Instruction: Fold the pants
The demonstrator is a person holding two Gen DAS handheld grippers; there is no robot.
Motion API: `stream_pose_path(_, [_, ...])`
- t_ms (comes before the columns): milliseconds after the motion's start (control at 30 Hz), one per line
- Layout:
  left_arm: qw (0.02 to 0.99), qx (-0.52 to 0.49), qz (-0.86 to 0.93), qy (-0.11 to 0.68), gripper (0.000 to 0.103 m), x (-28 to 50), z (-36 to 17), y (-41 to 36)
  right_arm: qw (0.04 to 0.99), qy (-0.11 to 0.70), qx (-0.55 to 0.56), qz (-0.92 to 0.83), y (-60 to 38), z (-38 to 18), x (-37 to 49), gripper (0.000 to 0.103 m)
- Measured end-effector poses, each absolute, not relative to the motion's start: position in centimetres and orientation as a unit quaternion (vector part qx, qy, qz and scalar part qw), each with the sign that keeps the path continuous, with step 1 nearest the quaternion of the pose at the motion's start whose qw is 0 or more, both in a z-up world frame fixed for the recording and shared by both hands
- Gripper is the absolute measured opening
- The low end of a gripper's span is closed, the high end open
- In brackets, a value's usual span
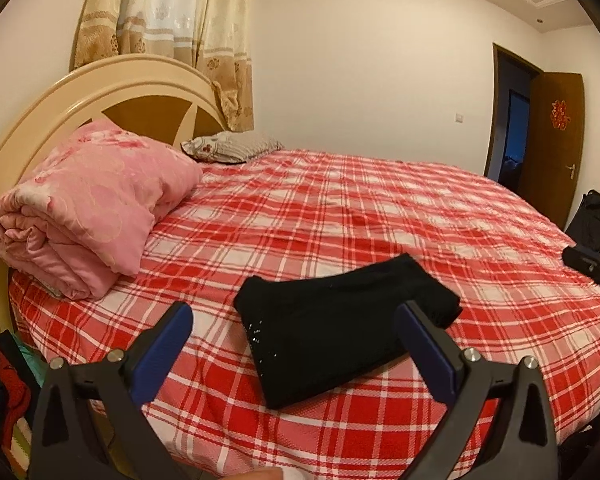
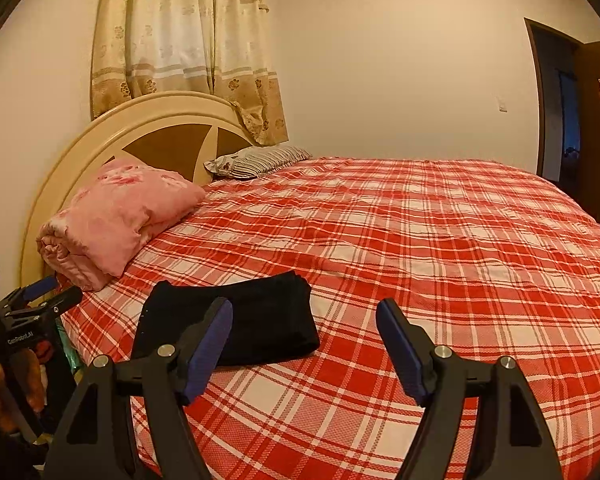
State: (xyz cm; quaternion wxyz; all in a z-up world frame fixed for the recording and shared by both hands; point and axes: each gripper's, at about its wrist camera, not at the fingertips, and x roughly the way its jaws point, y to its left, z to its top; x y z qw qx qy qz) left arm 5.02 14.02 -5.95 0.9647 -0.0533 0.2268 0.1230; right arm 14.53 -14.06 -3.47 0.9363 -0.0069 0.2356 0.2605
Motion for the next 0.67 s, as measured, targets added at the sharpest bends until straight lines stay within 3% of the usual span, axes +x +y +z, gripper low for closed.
stream_pose_path(667, [0.961, -0.063, 0.127, 0.239, 0.103, 5.5, -6.4, 14.4, 0.931, 0.249, -0.028, 0.264, -12.8, -4.5, 14.4, 0.076])
